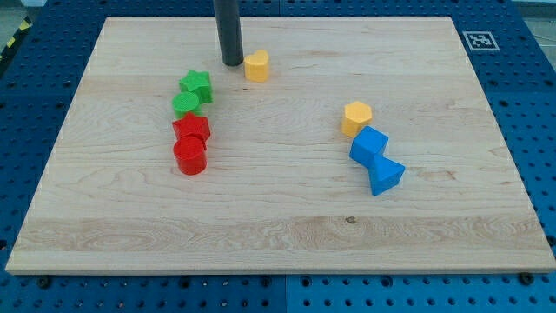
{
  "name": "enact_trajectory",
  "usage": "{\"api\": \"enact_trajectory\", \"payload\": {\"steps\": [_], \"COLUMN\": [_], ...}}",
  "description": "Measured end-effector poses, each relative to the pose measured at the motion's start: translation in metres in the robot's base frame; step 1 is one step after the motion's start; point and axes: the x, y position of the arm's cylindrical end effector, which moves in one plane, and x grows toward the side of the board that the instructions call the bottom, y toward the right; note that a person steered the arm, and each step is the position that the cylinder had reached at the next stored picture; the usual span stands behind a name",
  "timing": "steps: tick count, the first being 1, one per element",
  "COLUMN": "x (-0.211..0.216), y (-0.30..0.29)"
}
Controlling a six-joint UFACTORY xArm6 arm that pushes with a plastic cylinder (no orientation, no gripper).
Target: Move the yellow heart above to the yellow hexagon
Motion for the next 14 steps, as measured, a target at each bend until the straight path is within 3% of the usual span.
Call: {"api": "enact_trajectory", "payload": {"steps": [9, 11, 14], "x": [0.038, 0.073, 0.072], "y": [0.032, 0.093, 0.136]}}
